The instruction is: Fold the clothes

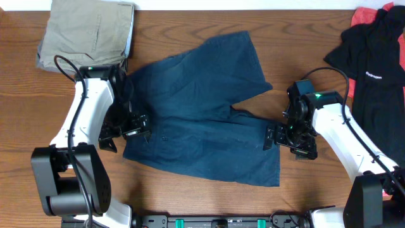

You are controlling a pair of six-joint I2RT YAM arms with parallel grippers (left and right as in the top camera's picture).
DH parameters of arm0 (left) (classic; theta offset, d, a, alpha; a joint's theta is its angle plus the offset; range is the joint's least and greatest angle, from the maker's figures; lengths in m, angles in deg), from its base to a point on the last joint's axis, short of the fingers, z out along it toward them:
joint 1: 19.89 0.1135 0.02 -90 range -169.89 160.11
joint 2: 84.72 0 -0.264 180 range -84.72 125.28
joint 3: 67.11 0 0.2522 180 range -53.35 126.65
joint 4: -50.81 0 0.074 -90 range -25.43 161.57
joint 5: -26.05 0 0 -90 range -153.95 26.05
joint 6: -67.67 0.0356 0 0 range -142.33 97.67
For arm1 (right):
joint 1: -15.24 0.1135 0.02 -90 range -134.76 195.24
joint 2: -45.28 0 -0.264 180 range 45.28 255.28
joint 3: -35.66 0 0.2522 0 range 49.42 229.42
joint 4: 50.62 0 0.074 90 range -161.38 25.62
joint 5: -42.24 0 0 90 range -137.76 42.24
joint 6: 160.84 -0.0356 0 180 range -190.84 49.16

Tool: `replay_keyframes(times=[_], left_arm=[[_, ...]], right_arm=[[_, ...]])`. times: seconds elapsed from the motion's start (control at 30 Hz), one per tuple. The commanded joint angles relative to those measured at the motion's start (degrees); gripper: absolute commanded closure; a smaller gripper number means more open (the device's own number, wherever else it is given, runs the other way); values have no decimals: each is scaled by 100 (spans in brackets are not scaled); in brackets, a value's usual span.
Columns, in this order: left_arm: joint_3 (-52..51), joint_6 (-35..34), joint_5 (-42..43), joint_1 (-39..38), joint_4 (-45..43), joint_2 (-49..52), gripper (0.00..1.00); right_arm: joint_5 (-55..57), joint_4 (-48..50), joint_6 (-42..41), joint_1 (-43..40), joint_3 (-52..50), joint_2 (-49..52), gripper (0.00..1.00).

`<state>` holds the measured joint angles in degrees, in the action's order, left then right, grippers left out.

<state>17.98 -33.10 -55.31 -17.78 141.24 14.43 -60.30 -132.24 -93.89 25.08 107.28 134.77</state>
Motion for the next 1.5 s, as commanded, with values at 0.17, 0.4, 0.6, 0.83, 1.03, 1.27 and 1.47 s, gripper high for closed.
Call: replay_keyframes(times=[0.17, 0.4, 0.6, 0.83, 1.03, 1.27, 1.47], left_arm=[[-1014, -212, -28, 17, -835, -46, 12], [-1567, -520, -33, 24, -1937, -46, 19], [-1788, -695, -42, 24, -2546, -46, 30], [-1867, -721, -293, 24, -2837, -46, 49], [-1917, -717, -339, 24, -2830, -44, 56], [-1803, -831, -723, 153, -2470, -79, 62], [-1665, -846, -723, 452, -2339, -540, 59]], right_arm=[[-260, 323, -214, 304, -262, 15, 2], [-249, 765, -651, 597, -557, 15, 7], [-225, 1130, -938, 640, -988, 15, 9], [-234, 1110, -970, 632, -1106, 15, 11], [-254, 785, -970, 686, -1106, 13, 14], [-175, 831, -1165, 855, -1106, 13, 13], [-83, 761, -1165, 857, -1106, 13, 11]])
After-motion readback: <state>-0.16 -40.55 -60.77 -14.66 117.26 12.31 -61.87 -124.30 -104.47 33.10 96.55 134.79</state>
